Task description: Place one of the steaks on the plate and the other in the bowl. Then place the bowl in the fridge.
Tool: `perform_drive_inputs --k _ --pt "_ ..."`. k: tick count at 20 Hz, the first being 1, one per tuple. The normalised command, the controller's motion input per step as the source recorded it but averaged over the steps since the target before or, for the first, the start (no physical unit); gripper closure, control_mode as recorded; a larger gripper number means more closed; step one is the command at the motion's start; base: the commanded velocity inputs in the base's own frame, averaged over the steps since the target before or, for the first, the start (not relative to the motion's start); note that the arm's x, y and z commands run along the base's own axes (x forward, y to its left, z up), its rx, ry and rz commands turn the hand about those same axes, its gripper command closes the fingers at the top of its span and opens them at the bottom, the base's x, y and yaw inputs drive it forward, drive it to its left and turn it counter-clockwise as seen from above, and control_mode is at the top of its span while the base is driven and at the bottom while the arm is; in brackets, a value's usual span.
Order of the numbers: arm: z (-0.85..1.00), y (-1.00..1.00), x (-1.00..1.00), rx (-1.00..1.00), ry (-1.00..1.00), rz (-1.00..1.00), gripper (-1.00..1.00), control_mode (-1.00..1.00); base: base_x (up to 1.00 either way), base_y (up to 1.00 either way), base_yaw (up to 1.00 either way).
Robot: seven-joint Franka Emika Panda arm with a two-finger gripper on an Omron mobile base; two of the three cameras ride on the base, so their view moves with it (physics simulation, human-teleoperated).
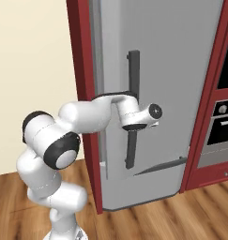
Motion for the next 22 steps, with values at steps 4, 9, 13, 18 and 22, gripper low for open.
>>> perform_drive_inputs --k 4,9,13,18,22 --pt "0.02 -0.64 -0.08 0.09 -0.04 0.03 1.0 -1.0 0.0 0.0 0.0" --pt "0.0 -0.06 -0.02 0.0 -0.02 0.0 -1.0 -1.0 0.0 0.0 0.0" --pt "0.15 -0.13 -0.12 -0.02 0.0 -0.03 -1.0 -1.0 0.0 0.0 0.0" --pt "0.42 -0.21 -0.61 -0.07 0.01 -0.15 -1.0 -1.0 0.0 0.0 0.0" --pt "0.27 0.44 -1.0 -0.3 0.0 -0.16 -1.0 -1.0 0.0 0.0 0.0"
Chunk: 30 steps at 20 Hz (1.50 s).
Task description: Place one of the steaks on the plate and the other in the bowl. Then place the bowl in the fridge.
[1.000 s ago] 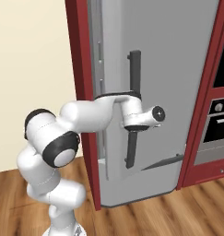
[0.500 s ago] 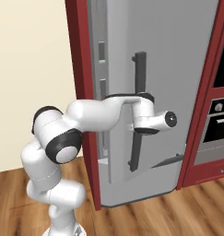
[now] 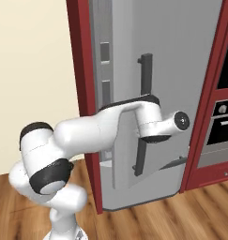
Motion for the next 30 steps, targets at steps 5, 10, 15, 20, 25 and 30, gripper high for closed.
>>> perform_drive_inputs --k 5,10,15,20,25,30 --pt "0.01 1.0 -0.76 -0.73 0.12 0.0 -1.0 -1.0 0.0 0.0 0.0" --pt "0.01 1.0 -0.32 -0.84 0.19 0.04 -1.0 -1.0 0.0 0.0 0.0" --pt "0.06 1.0 -0.03 -0.99 0.12 0.14 -1.0 -1.0 0.0 0.0 0.0" --pt "0.02 0.89 0.26 -0.56 0.21 0.07 -1.0 -1.0 0.0 0.0 0.0" --pt "0.0 0.94 0.3 -0.36 0.4 0.02 -1.0 -1.0 0.0 0.0 0.0" --pt "-0.01 0.0 0.49 -0.02 0.28 0.0 -1.0 -1.0 0.0 0.0 0.0"
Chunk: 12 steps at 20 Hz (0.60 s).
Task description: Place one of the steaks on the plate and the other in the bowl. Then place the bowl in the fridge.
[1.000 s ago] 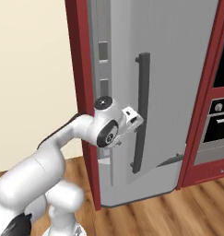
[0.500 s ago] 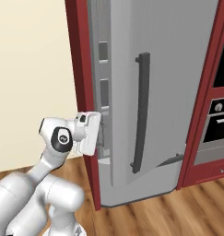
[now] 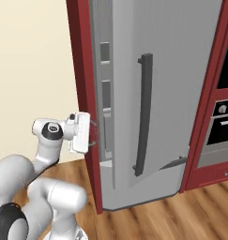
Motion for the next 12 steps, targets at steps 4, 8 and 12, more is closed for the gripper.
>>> perform_drive_inputs --k 4,8,12 --pt "-0.08 -0.23 0.66 -0.01 0.24 0.0 -1.0 -1.0 0.0 0.0 0.0" --pt "-0.11 -0.05 0.84 -0.02 0.18 0.02 -1.0 -1.0 0.0 0.0 0.0" --pt "-0.05 -0.14 0.49 -0.02 0.24 0.02 -1.0 -1.0 0.0 0.0 0.0"
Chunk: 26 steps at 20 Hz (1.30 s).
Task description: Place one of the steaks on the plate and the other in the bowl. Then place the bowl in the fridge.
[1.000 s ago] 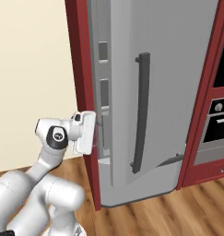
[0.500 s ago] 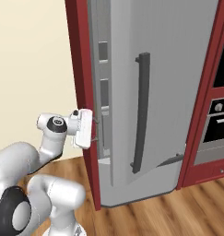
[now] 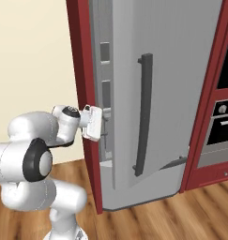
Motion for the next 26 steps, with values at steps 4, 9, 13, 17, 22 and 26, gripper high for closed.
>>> perform_drive_inputs --k 4,9,13,17,22,26 --pt "-0.08 -0.38 0.36 -0.05 0.38 0.0 -1.0 -1.0 0.0 0.0 0.0" --pt "-0.09 -0.78 -0.13 -0.02 0.19 0.0 -1.0 -1.0 0.0 0.0 0.0" --pt "-0.11 -1.0 -0.83 0.0 0.03 -0.07 -1.0 -1.0 0.0 0.0 0.0" --pt "0.0 -1.0 -1.0 0.01 0.0 -0.12 -1.0 -1.0 0.0 0.0 0.0" --pt "0.0 -1.0 -0.99 0.08 -0.03 -0.03 -1.0 -1.0 0.0 0.0 0.0" --pt "0.01 -1.0 -0.73 0.09 -0.25 0.2 -1.0 -1.0 0.0 0.0 0.0"
